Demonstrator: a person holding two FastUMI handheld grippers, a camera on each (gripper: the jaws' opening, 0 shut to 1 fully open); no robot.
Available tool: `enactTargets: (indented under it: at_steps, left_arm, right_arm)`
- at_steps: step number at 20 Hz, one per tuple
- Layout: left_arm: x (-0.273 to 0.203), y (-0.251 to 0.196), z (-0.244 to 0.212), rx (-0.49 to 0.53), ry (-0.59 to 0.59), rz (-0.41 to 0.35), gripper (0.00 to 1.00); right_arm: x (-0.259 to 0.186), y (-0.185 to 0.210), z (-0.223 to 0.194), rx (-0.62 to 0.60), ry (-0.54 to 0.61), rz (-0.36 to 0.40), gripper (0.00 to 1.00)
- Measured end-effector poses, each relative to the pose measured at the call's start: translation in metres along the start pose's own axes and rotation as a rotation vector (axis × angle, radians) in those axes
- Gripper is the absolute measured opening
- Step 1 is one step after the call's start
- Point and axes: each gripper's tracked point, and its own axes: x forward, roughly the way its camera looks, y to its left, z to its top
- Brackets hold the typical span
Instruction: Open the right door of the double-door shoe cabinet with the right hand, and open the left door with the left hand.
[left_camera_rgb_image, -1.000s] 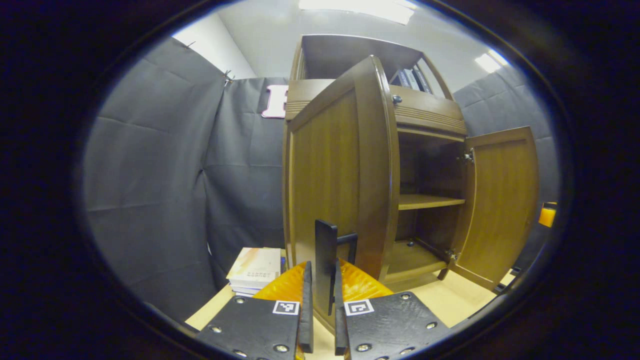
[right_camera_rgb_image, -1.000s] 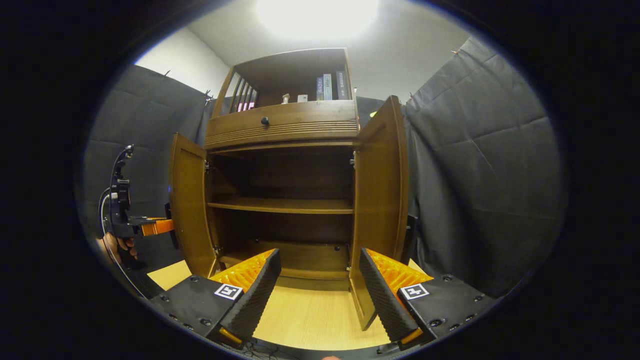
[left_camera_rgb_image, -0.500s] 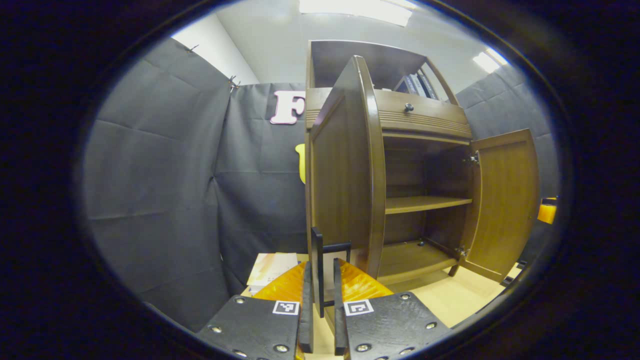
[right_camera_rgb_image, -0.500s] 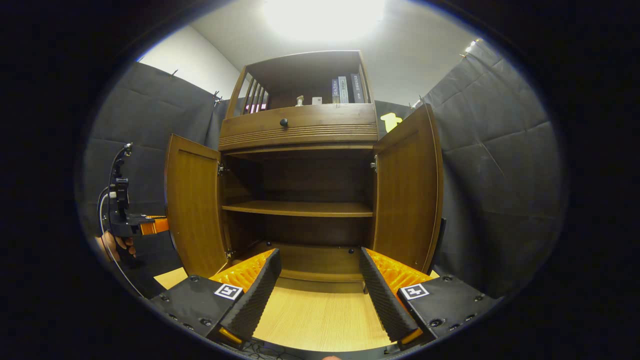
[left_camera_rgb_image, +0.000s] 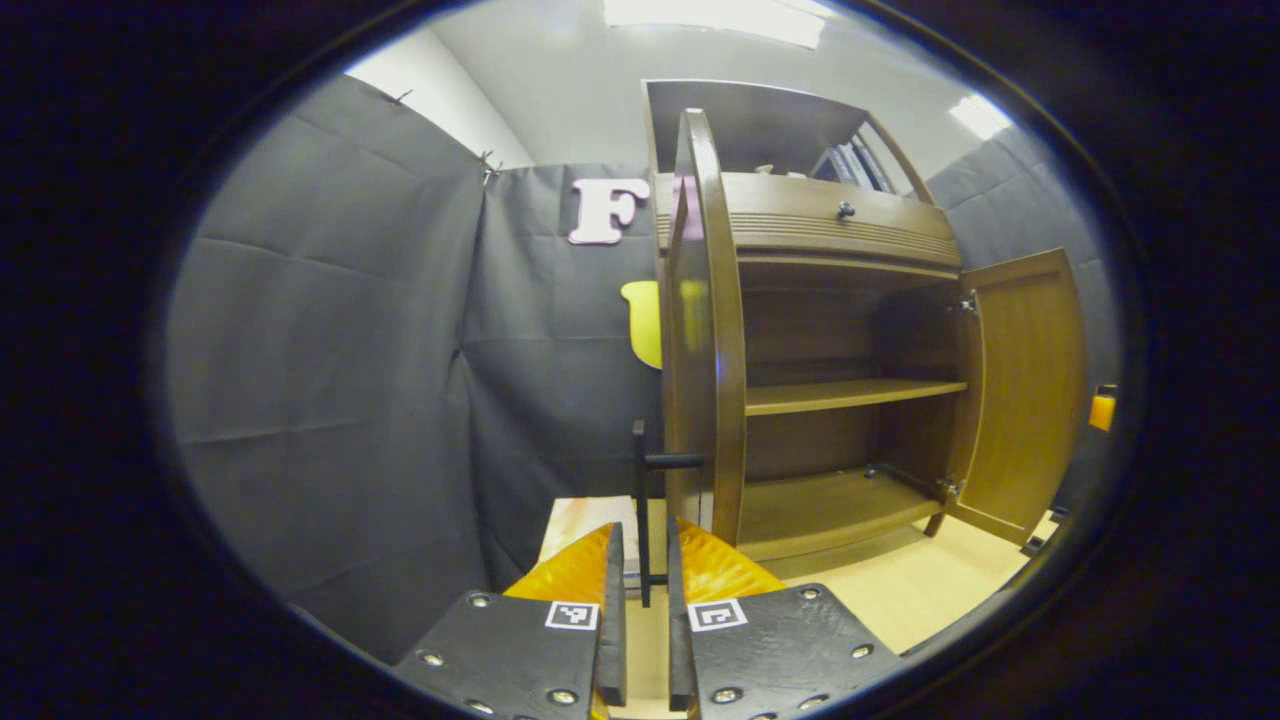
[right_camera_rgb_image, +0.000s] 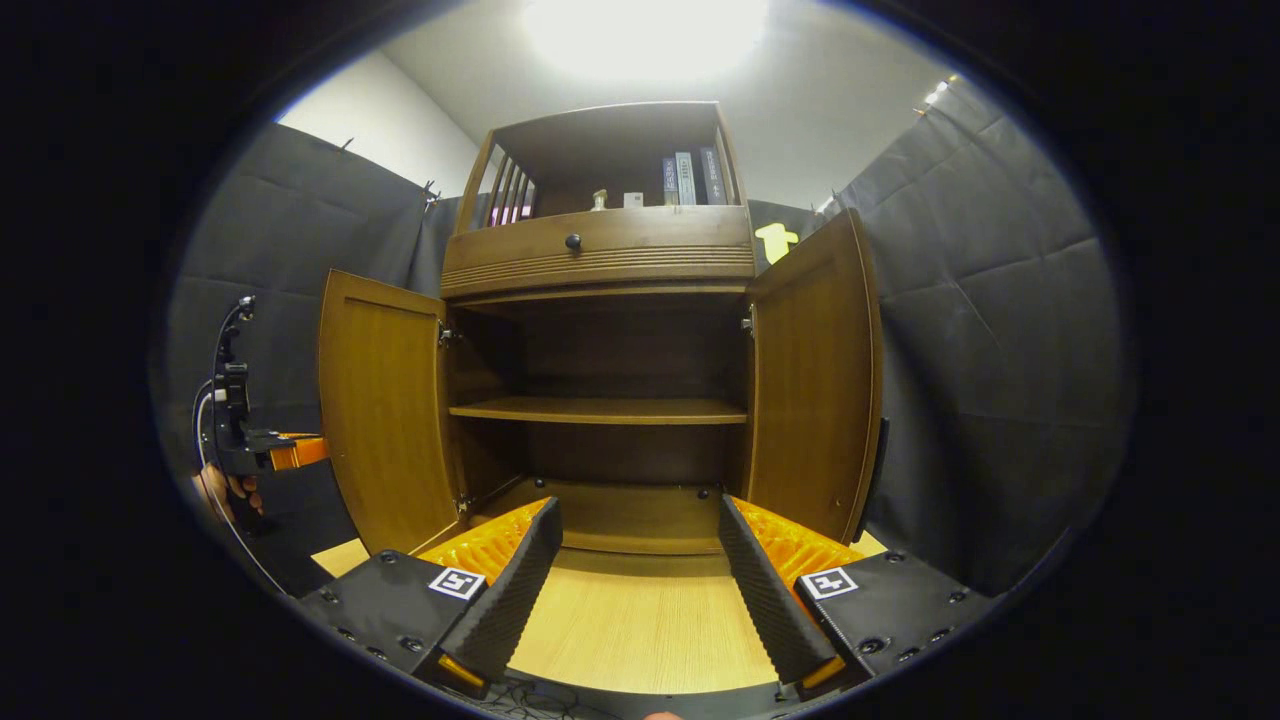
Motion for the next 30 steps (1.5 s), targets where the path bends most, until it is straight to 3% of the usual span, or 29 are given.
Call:
enactTargets:
  at_steps: [3,7,18,30]
  left_arm:
    - [-0.018,0.018,0.006,-0.010,-0.009,0.060,0.16]
    - [-0.048,0.015,0.016,0.000,-0.015,0.070,0.20]
    - [-0.131,-0.067,0.042,-0.017,-0.042,-0.005,0.14]
    - [-0.190,-0.079,0.052,0.023,-0.068,0.028,0.20]
  right_arm:
    - [-0.006,-0.006,0.004,0.001,-0.005,0.011,0.96]
    - [-0.021,-0.018,0.013,0.003,-0.024,0.010,0.99]
    - [-0.065,-0.041,0.021,-0.004,-0.028,-0.005,0.99]
    - [-0.101,-0.055,0.019,0.019,-0.023,-0.031,0.99]
